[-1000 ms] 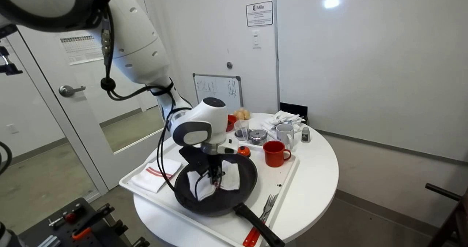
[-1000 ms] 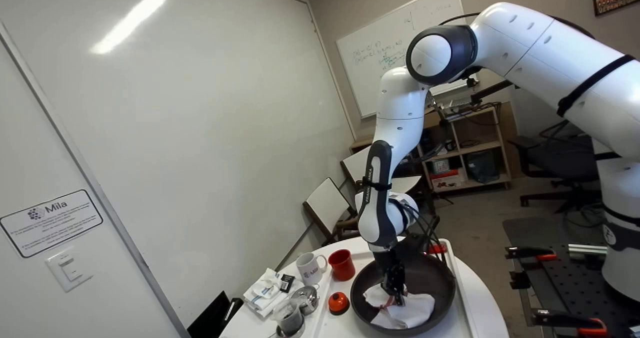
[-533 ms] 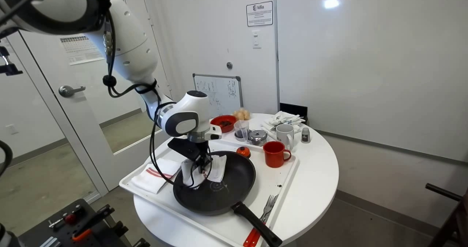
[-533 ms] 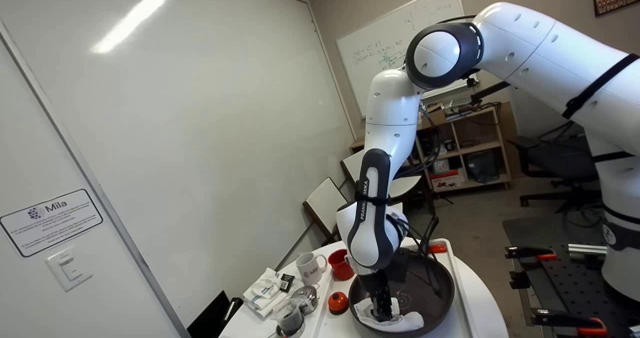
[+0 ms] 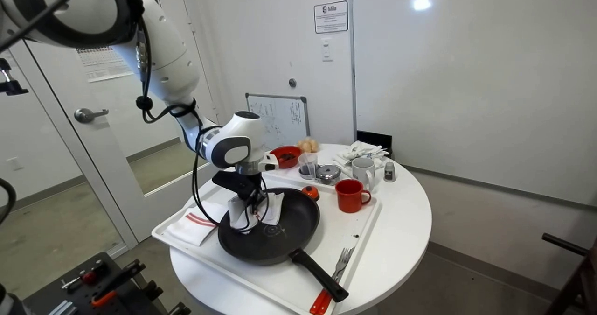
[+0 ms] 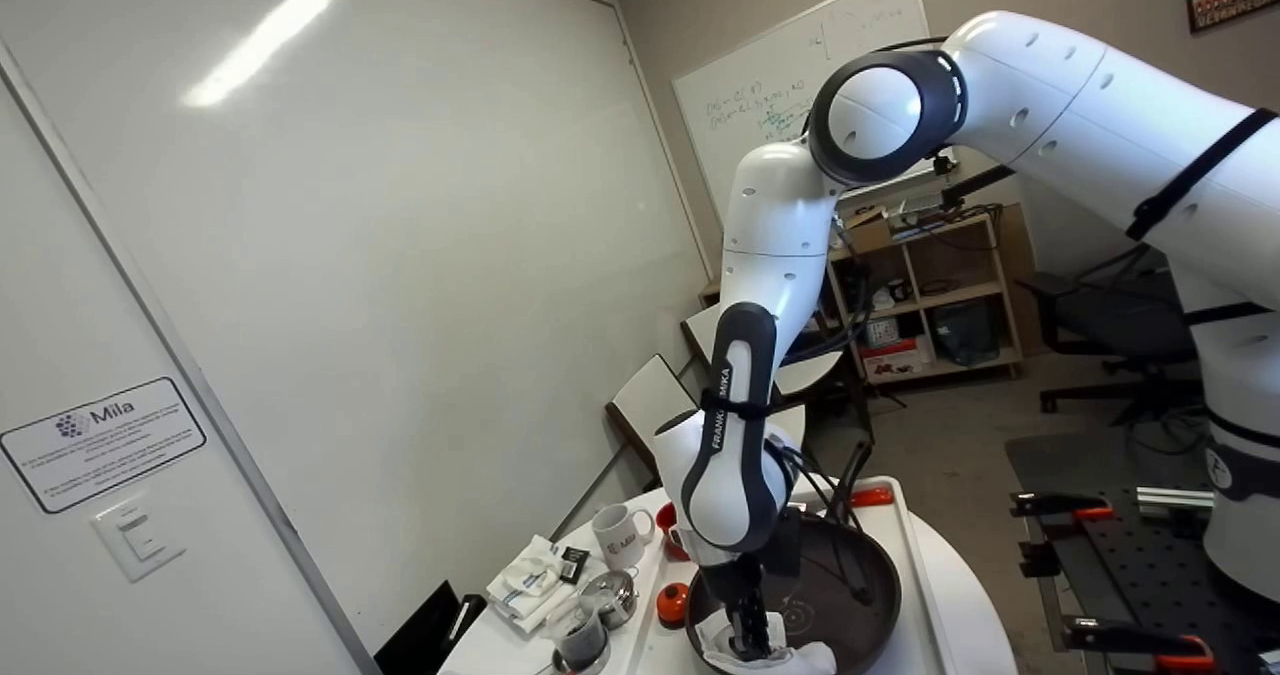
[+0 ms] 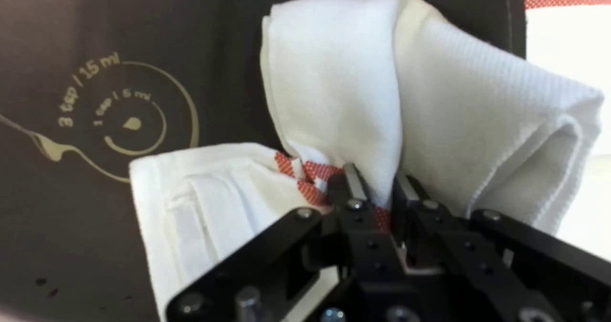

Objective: Use the napkin on the top to wipe the pan

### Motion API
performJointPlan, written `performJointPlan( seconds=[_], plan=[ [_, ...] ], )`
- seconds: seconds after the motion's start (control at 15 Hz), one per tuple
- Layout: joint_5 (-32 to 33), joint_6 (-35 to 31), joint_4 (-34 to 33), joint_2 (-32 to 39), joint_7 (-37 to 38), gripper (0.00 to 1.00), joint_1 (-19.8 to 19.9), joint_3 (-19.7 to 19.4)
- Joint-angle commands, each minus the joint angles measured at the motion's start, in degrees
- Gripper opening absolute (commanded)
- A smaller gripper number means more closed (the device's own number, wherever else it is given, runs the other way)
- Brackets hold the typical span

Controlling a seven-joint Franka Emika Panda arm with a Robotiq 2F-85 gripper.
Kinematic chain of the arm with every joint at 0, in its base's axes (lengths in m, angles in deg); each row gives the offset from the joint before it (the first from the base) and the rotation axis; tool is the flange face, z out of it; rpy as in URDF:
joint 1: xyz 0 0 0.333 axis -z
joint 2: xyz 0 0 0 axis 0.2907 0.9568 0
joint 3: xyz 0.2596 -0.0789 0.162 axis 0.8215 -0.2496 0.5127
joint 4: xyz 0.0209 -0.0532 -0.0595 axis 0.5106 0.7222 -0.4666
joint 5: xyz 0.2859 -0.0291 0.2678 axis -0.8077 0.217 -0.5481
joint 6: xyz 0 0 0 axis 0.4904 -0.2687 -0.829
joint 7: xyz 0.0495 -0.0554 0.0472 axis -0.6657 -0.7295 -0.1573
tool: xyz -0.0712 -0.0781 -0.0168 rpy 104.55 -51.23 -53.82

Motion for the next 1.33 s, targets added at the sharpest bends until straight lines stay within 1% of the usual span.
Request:
performJointPlan(
  seconds=[0.0,0.2,0.4,0.6,0.8,1.07,1.27],
  plan=[
    [2.1,3.2,-4.1,1.7,-0.2,0.04,-2.4,0.7],
    [2.9,5.0,-5.9,2.4,-0.3,0.04,-3.9,0.8],
    [2.0,5.8,-6.9,3.3,-1.0,0.04,-3.4,1.2],
    [0.6,6.1,-7.1,4.8,-2.1,0.04,-1.0,1.5],
    [-1.8,4.3,-4.8,5.6,-3.4,0.04,3.2,2.0],
    [-5.5,2.3,-1.3,3.5,-3.7,0.04,7.8,2.1],
    [-7.3,0.5,1.7,1.4,-3.2,0.04,9.9,1.6]
  ],
)
